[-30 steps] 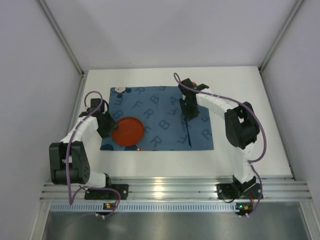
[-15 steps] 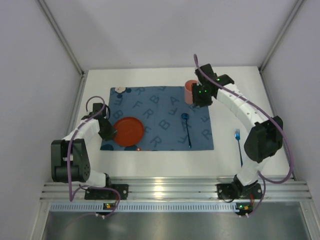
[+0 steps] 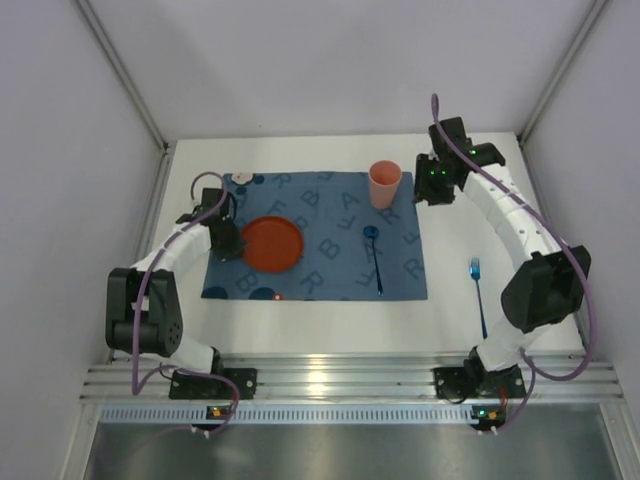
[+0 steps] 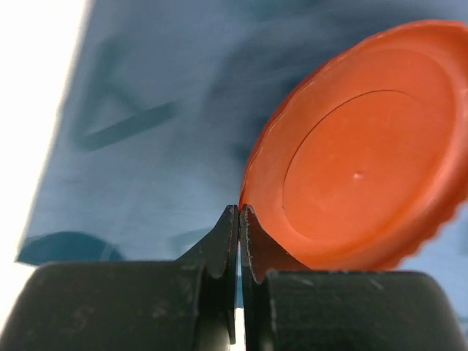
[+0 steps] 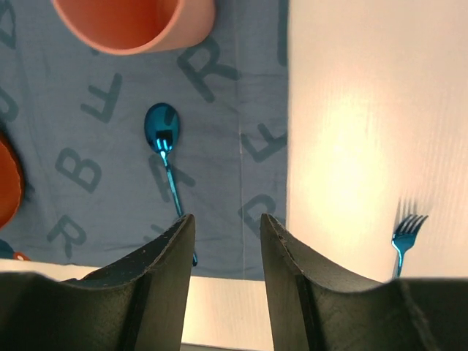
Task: Set the dinner table for one person
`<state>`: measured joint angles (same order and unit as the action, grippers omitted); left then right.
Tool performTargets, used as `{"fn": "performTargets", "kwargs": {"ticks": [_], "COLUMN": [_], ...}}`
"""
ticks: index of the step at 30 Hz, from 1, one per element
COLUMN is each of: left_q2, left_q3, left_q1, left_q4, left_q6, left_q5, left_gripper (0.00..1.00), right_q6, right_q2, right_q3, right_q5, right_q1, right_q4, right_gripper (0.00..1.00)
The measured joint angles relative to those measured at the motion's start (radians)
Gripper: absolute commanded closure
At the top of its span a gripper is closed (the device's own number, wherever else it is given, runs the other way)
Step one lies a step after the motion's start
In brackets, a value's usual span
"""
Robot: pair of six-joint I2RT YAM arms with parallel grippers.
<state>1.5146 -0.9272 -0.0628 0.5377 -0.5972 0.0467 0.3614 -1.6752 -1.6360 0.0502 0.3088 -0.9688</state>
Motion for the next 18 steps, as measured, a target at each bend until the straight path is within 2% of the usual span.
{"fn": "performTargets", "kwargs": {"ticks": [5,12,13,16,17,18], "left_q2": [0.0,0.114,0.136,0.183,0.19,0.192], "left_q3": [-0.11,-0.148,-0.148,-0.148,-0.148,-0.148], "left_q1": [-0.111,-0.222,-0.23,-0.237,-0.237,-0.237], "left_q4": [-0.01,-0.041,-0.041,-0.041,-0.041,-0.042], "left_q6": [0.0,-0.002,-0.002,0.005,0.004,0.004], "left_q5": [-0.011,-0.058,-0.063,-0.08,-0.082,-0.084], "left_gripper": [1.0,0.99,0.77,0.43,0.36,0.34], "right_q6": [0.026,0.092,0.103,0.121,0.124,0.13], "right_q2": [0.098,0.208,0.208,0.208,0.208,0.208], "right_q3": [0.121,0.456,0.498,0.573,0.584,0.592], "right_q5": [0.008,-0.071,-0.082,-0.098,-0.1,-0.105], "right_q1": [-0.14,-0.404,-0.437,-0.49,-0.491,-0.492], "right_q4": [0.009,0.044,0.048,0.048,0.049,0.051], "right_gripper": [0.5,0.38,0.37,0.34,0.33,0.33]}}
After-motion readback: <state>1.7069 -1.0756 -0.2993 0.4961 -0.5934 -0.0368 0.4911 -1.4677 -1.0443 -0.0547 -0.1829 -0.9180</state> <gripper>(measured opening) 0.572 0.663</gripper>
